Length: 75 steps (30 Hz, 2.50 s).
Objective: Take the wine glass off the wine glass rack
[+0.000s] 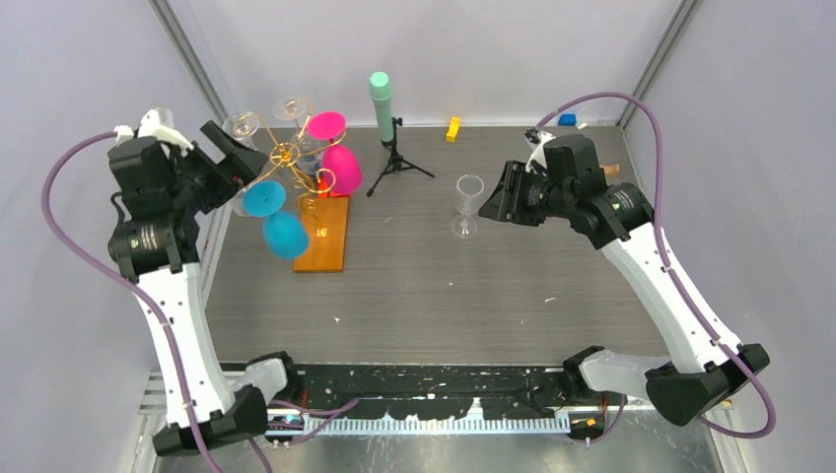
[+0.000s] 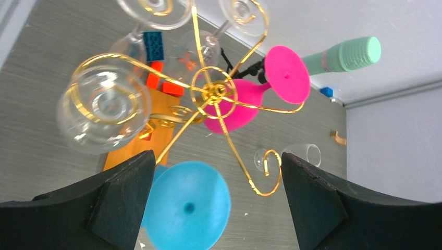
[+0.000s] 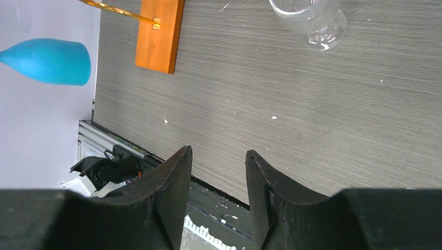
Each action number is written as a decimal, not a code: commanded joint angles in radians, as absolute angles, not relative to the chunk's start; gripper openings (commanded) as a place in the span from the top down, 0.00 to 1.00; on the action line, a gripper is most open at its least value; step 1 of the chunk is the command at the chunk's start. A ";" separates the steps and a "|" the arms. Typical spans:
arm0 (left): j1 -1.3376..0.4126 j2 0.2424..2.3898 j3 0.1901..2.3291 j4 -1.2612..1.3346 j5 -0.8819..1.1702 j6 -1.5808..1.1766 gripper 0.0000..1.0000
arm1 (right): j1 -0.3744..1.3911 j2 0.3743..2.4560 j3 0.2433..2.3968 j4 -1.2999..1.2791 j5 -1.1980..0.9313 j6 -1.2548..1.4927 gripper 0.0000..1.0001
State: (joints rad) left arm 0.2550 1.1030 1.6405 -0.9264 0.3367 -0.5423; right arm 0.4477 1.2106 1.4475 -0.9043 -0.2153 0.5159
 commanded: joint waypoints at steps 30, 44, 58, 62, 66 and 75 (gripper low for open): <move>0.302 0.810 1.324 -0.851 0.245 -0.803 0.48 | 0.449 1.129 1.336 -0.810 -0.255 0.559 0.53; 0.302 0.761 1.288 -0.803 0.181 -0.878 1.00 | 0.449 1.117 1.322 -0.811 -0.223 0.544 0.56; 0.301 0.699 1.264 -0.801 0.078 -0.927 0.43 | 0.449 1.114 1.322 -0.809 -0.212 0.546 0.57; 0.302 0.713 1.224 -0.793 0.137 -0.924 0.32 | 0.449 1.115 1.319 -0.806 -0.209 0.550 0.57; 0.302 0.724 1.174 -0.733 0.209 -0.942 0.34 | 0.449 1.111 1.311 -0.804 -0.203 0.553 0.57; 0.302 0.761 1.133 -0.663 0.304 -0.963 0.28 | 0.449 1.111 1.311 -0.804 -0.200 0.554 0.57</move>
State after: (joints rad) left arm 0.2966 0.7578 1.1355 -0.7536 0.2409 -0.9554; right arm 0.4477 1.1366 1.3087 -0.8410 -0.2104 0.5488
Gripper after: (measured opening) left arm 0.713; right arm 0.435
